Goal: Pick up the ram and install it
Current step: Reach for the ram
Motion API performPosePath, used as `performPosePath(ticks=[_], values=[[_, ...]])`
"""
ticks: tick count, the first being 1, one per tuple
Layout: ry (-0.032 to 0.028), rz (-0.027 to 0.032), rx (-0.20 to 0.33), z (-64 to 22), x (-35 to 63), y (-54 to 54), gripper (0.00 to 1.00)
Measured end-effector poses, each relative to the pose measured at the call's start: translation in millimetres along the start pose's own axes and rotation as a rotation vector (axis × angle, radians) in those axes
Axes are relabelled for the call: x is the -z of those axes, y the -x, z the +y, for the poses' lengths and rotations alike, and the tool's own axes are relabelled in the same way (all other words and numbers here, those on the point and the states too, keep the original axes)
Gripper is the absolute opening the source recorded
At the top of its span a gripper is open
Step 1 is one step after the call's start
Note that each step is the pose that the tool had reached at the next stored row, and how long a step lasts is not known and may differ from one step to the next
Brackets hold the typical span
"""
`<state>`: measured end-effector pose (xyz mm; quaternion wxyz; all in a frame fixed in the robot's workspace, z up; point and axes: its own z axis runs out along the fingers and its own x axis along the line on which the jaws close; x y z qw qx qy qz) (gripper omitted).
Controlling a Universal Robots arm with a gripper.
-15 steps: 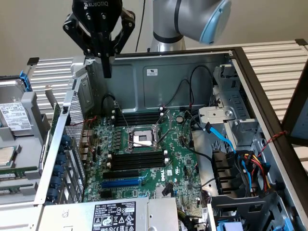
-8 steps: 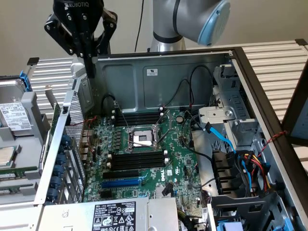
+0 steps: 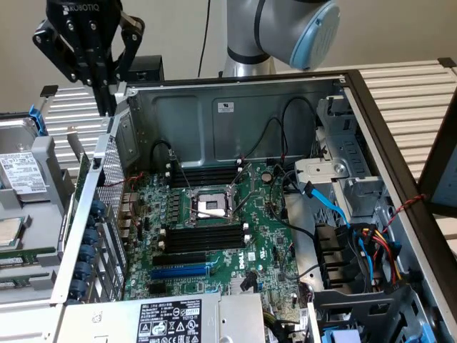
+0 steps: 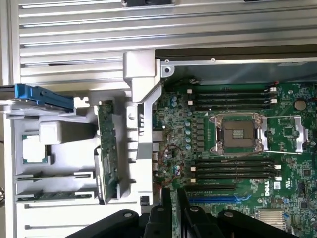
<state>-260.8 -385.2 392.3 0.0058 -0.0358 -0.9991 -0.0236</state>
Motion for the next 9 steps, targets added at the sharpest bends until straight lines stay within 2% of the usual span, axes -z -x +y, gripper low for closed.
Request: performPosePath(ticks=[3, 4, 9], values=[[-0.0003, 0.0044, 0.000, 1.4, -0.6, -13.4, 0.21], [-0.0004, 0.0060, 0.000, 1.4, -0.8, -18.1, 0.27], [-0.0003, 0.0165, -0.001, 0.4, -1.3, -40.9, 0.27]])
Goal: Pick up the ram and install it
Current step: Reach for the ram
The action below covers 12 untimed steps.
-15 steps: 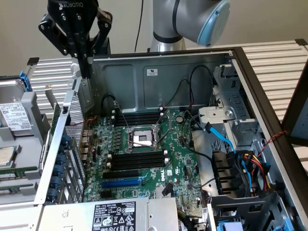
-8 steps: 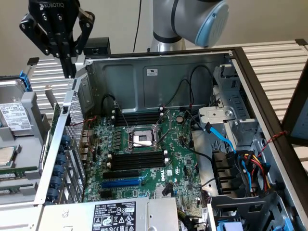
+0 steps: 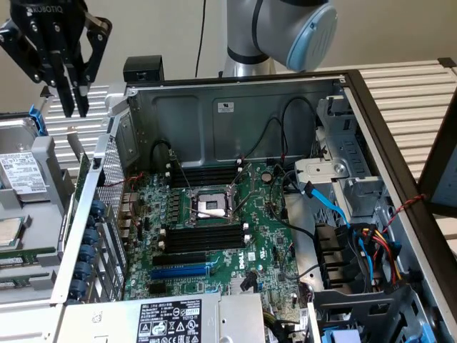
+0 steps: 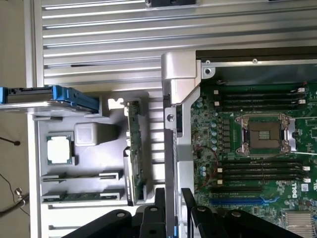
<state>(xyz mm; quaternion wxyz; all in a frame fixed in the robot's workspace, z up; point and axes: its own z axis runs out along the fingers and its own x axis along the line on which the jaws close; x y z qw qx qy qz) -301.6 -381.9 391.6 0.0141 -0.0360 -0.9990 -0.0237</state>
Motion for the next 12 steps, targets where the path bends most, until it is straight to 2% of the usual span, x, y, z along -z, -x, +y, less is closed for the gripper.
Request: performPosePath(ticks=[8, 9, 12], values=[[0.0049, 0.0216, -0.001, -2.7, -1.1, -36.1, 0.27], [0.0062, 0.0284, -0.001, -3.3, -1.3, -45.2, 0.27], [0.0086, 0.0389, -0.002, -4.3, -1.7, -59.0, 0.27]])
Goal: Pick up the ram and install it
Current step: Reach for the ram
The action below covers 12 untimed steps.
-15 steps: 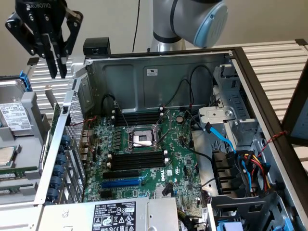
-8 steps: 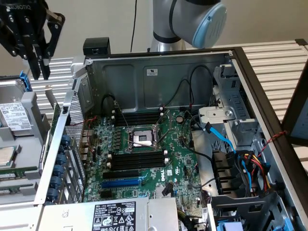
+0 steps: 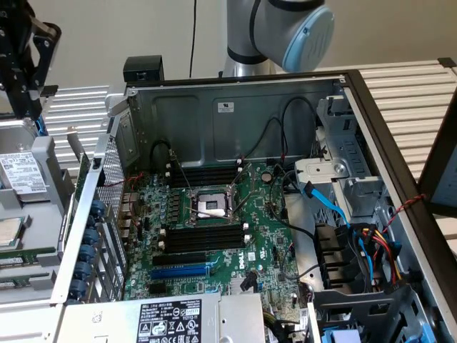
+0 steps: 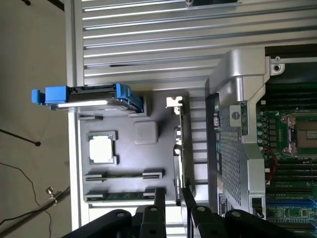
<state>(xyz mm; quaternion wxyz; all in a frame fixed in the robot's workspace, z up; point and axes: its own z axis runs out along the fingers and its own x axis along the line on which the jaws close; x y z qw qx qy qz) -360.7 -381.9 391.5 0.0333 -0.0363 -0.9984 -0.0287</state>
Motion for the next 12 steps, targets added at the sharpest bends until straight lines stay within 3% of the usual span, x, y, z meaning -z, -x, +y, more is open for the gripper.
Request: performPosePath(ticks=[12], values=[[0.0083, 0.0413, -0.002, -4.0, -3.5, -54.1, 0.27]])
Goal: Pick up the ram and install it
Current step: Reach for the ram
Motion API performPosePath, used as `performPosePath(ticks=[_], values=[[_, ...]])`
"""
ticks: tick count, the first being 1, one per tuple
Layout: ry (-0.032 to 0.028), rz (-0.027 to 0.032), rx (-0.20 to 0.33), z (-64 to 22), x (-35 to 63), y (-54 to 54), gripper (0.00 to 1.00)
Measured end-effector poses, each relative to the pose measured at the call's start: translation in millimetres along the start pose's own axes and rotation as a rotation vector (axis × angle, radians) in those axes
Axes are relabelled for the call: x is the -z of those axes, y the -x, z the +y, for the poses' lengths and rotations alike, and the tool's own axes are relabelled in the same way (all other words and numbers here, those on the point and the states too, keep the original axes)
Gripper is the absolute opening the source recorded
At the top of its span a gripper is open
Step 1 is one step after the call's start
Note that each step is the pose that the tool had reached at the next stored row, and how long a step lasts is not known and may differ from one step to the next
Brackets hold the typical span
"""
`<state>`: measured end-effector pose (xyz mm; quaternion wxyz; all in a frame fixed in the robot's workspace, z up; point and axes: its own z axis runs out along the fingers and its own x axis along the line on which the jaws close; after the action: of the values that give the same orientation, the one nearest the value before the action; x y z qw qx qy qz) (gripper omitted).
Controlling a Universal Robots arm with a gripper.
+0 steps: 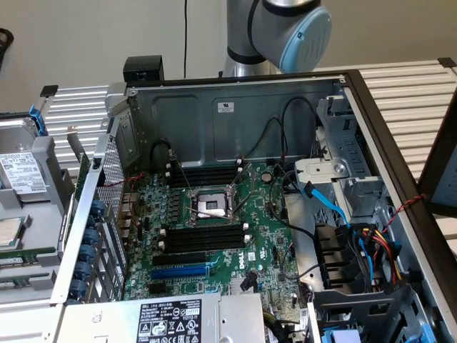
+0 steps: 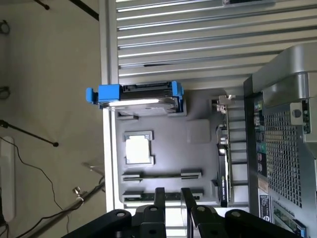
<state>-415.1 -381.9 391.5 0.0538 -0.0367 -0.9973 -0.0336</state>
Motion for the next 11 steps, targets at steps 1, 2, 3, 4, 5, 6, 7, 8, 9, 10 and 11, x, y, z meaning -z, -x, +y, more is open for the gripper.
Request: performPosePath(ticks=[1, 2, 3, 4, 5, 6, 7, 8, 9, 10, 11], values=[[-0.0001, 0.0035, 0.000, -0.2, -0.2, -2.0, 0.27], [-0.0002, 0.0041, 0.000, -0.2, -0.2, -2.9, 0.27], [-0.0002, 0.0043, 0.000, -0.4, -0.4, -4.3, 0.27], [-0.0002, 0.0044, 0.001, -0.6, -0.7, -7.1, 0.27], [-0.0006, 0.0046, 0.004, -0.8, -1.0, -9.9, 0.27], [-0.0010, 0.0049, 0.008, -1.0, -1.3, -11.9, 0.27], [-0.0019, 0.0053, 0.015, -1.0, -1.4, -13.2, 0.27], [-0.0035, 0.0062, 0.030, -1.1, -1.4, -13.5, 0.27], [-0.0055, 0.0074, 0.047, -1.1, -1.4, -13.5, 0.27], [-0.0076, 0.0085, 0.066, -1.1, -1.4, -13.5, 0.27], [-0.0096, 0.0097, 0.084, -1.1, -1.4, -13.6, 0.27]])
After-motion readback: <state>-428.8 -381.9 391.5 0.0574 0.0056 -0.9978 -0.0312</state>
